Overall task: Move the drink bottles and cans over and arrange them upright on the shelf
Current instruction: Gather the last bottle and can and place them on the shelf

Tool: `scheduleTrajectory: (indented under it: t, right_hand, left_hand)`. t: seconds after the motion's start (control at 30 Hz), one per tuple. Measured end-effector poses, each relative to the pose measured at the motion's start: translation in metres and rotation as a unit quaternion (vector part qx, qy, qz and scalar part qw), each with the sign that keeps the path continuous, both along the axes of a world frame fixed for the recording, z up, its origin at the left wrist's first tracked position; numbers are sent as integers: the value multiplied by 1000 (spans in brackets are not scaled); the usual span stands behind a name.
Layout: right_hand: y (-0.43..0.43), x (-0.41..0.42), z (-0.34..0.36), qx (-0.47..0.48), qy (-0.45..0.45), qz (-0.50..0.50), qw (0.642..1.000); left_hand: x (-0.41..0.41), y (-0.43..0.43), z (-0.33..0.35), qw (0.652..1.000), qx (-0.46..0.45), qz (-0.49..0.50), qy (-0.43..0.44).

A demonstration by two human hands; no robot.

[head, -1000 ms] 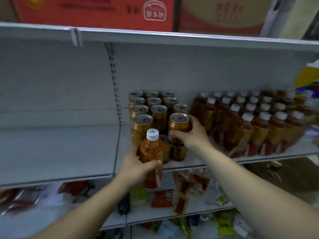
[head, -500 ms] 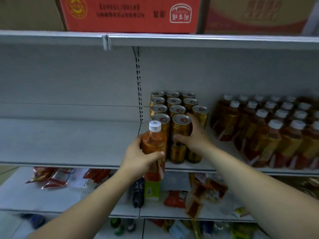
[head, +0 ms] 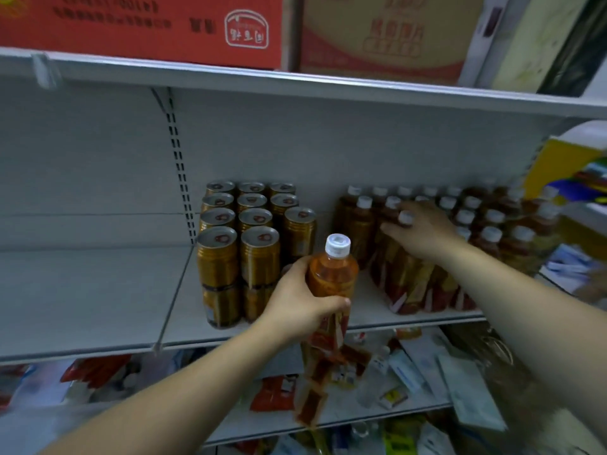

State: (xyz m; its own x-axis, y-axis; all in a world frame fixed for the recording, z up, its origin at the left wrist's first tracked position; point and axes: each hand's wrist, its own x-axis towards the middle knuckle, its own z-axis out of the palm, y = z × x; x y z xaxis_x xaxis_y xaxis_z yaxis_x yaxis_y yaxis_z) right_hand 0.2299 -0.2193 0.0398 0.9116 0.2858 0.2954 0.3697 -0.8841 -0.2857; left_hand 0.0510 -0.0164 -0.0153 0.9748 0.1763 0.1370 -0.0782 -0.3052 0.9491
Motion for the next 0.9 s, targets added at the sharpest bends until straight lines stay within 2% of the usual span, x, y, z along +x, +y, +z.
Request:
scheduleTrajectory:
  t: [0.17,0.27,0.43,0.53,0.73,0.9]
  right_hand:
    - [-52,51,4,-69,65,5,995]
    - [-67,72,2,-120,103,17,987]
    - [-67,89,-10,-171,117,76,975]
    - [-68,95,-17,-170,106,91,976]
    - [-66,101,-22,-144,107,94,979]
    - [-66,98,-21,-145,110,90,979]
  left_hand:
    - [63,-49,-9,998,-12,45,36]
    - [94,-68,-15,999,-6,36,27]
    - [128,-81,-40,997,-36,66,32]
    - [132,-75,-59,997,-28,22,76]
    - [149,-80,-78,998,-2,58,23]
    - [170,-71,-79,1000,-7,16,-3]
